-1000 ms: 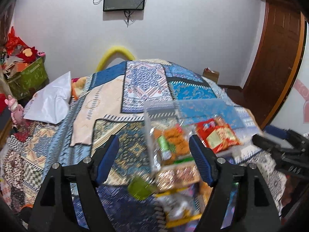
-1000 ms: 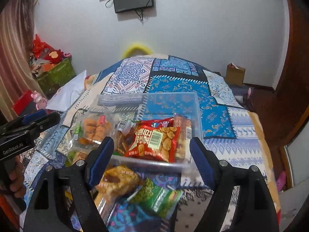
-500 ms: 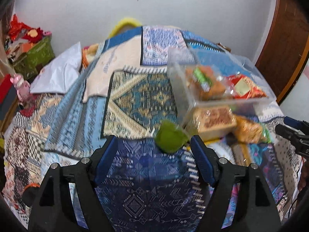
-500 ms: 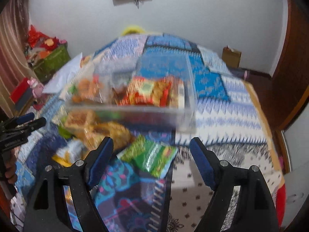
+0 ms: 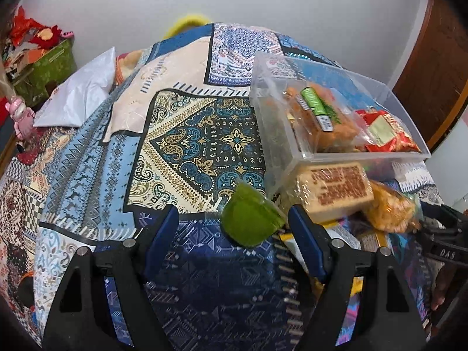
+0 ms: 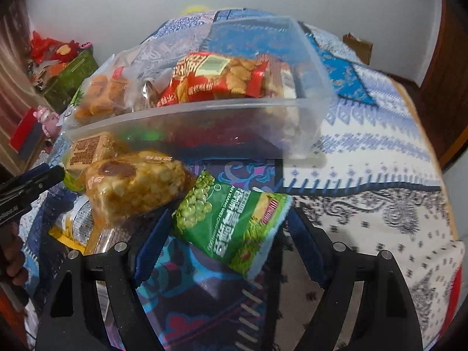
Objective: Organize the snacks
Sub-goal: 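Grasp the green jelly cup with the left gripper while the right grasps the green pea snack bag, then lift and carry the jelly cup and green pea bag over the clear box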
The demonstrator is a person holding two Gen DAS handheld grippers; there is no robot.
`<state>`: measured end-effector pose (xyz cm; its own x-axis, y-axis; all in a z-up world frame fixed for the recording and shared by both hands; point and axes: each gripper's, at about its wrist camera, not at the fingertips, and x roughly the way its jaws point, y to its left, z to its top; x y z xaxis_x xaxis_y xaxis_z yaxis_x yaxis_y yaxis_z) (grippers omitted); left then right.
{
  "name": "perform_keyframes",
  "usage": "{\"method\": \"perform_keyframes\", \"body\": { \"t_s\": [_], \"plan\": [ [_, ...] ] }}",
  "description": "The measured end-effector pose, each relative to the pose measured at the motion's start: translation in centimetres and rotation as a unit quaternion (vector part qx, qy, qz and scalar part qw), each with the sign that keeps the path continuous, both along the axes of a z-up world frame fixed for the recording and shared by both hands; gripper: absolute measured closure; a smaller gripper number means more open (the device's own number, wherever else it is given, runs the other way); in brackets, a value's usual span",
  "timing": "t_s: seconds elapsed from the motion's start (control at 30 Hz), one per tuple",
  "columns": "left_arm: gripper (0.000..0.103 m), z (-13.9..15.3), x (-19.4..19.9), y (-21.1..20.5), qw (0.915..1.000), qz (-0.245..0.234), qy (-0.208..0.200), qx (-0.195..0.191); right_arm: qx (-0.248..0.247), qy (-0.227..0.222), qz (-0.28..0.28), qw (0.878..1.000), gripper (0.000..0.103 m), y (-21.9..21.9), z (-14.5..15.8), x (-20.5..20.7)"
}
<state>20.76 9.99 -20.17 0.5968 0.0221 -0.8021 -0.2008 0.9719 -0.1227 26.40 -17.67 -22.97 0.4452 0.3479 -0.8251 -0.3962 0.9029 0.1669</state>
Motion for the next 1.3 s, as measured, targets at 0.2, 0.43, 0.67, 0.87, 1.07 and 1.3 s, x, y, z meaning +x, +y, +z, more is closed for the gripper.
{"method": "perform_keyframes", "body": {
  "t_s": [0.2,0.43,0.67,0.87,1.07,1.3],
  "plan": [
    [0.026,-1.6,1.1,0.0,0.9998,0.011,0.018,-0.006,-0.018,-0.013,0.007,1.0,0.021,0.7,-0.3,-0.2],
    [0.059,-3.1,1.0,-0.1,0.9994,0.012,0.026,-0.02,0.0,-0.014,0.0,1.0,0.039,0.1,-0.1,0.0],
    [0.061,-2.2,0.0,-0.1,0.9998,0.014,0.01,-0.009,0.014,-0.016,-0.005,1.0,0.062,-1.5,0.1,-0.5],
    [0.064,-1.0,-1.4,-0.1,0.9999,0.013,-0.003,0.001,0.019,-0.028,-0.008,0.999,0.071,-2.6,0.8,-1.5],
    [0.064,0.9,-2.7,-0.4,0.9996,0.012,-0.025,0.011,0.03,-0.036,-0.012,0.999,0.074,-3.7,1.8,-2.4],
    [0.064,4.5,-3.7,-1.2,0.9977,0.004,-0.065,0.02,0.049,-0.063,-0.021,0.997,0.074,-5.0,4.0,-3.4]
  ]
}}
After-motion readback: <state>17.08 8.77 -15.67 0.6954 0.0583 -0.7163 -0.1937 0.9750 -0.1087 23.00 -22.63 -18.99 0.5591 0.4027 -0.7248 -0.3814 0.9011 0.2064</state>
